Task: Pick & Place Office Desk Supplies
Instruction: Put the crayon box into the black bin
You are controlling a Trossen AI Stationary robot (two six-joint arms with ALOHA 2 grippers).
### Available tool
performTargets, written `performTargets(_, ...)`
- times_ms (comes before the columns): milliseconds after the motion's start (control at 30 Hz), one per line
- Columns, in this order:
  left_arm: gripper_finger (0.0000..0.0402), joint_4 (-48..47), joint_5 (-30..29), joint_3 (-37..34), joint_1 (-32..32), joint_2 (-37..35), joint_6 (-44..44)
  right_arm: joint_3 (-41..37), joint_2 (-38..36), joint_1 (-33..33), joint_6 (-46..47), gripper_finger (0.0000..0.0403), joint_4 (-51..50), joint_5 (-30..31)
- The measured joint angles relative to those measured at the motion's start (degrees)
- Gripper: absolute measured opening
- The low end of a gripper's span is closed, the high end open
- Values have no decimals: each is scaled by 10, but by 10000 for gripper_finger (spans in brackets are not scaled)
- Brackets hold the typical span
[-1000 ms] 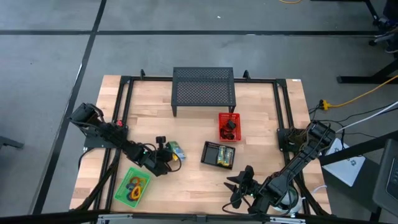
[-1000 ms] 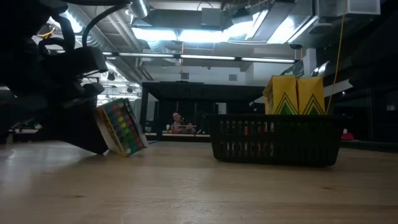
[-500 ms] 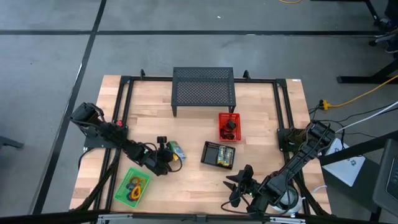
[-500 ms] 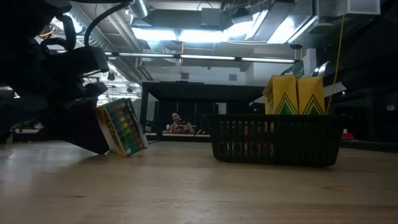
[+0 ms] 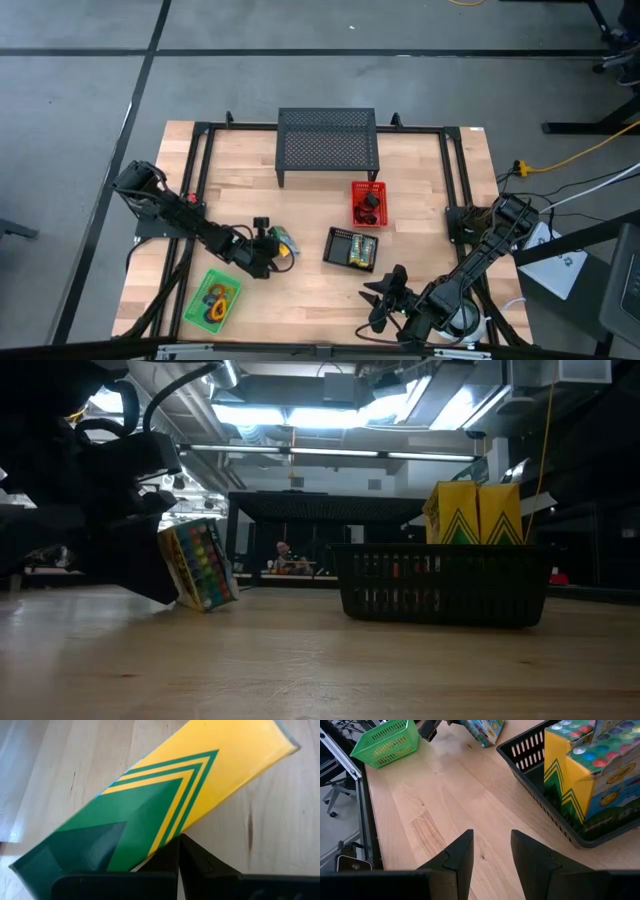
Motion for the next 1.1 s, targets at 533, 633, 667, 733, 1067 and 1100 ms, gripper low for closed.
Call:
performTargets(533, 3, 2, -4, 0, 0, -2, 14, 0, 0, 0, -8, 132, 0, 0)
performTargets(633, 3, 2, 2, 0, 0, -2, 18, 0, 0, 0, -8, 132, 0, 0)
performTargets(667, 3, 2, 3, 0, 0, -2, 20, 0, 0, 0, -8, 132, 0, 0)
performTargets(733, 3, 3, 3, 0, 0, -2, 20, 0, 0, 0, -8, 132, 0, 0)
performTargets(1067, 3, 2, 0, 7, 2, -2, 37, 0, 0, 0, -7, 132, 0, 0)
performTargets(1100, 3, 2, 0, 11, 4, -2, 42, 0, 0, 0, -6, 132, 0, 0)
